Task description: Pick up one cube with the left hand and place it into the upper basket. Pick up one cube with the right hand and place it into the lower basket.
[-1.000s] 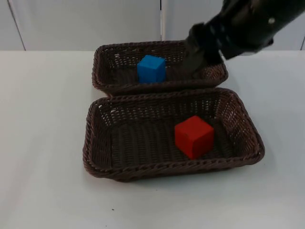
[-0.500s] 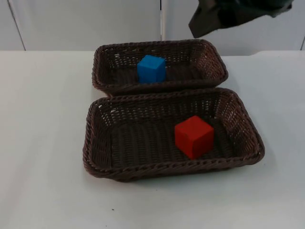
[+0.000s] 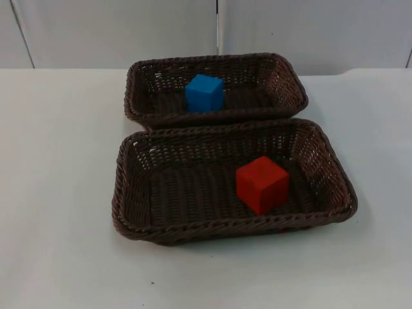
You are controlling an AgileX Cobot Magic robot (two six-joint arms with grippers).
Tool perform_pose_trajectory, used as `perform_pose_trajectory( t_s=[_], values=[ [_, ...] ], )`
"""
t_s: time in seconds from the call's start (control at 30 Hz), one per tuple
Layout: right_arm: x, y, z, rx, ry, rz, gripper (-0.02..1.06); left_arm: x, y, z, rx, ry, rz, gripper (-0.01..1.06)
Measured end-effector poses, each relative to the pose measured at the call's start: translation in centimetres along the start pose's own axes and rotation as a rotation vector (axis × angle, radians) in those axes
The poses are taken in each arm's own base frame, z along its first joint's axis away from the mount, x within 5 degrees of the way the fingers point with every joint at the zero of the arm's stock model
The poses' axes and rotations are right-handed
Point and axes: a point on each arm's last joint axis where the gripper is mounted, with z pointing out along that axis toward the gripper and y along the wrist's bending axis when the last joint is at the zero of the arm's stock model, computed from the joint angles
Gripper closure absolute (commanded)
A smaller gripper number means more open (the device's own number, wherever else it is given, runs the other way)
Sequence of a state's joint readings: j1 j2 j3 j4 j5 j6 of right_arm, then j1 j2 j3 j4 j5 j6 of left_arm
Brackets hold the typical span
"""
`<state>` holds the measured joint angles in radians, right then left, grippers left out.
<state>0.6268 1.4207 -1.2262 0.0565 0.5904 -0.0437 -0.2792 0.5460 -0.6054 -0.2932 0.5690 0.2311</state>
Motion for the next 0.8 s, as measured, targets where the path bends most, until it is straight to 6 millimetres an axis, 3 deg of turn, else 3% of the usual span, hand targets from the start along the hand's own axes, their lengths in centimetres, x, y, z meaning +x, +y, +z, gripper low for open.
perform_pose_trajectory(
  t_s=[0.33, 0.43, 0.8],
  values=[
    [3.5, 0.0, -2.6, 0.003, -0.029, -0.001, 0.33, 0.5, -0.5, -3.5, -0.004, -0.105, 0.05, 0.09],
    [4.8, 0.1, -4.4, 0.005, -0.078, -0.003, 0.33, 0.9, -0.7, -4.6, 0.001, -0.121, 0.062, 0.09],
    [7.9, 0.2, -9.1, 0.005, -0.186, -0.005, 0.33, 2.7, -1.2, -6.3, 0.024, -0.046, 0.085, 0.09]
  ],
)
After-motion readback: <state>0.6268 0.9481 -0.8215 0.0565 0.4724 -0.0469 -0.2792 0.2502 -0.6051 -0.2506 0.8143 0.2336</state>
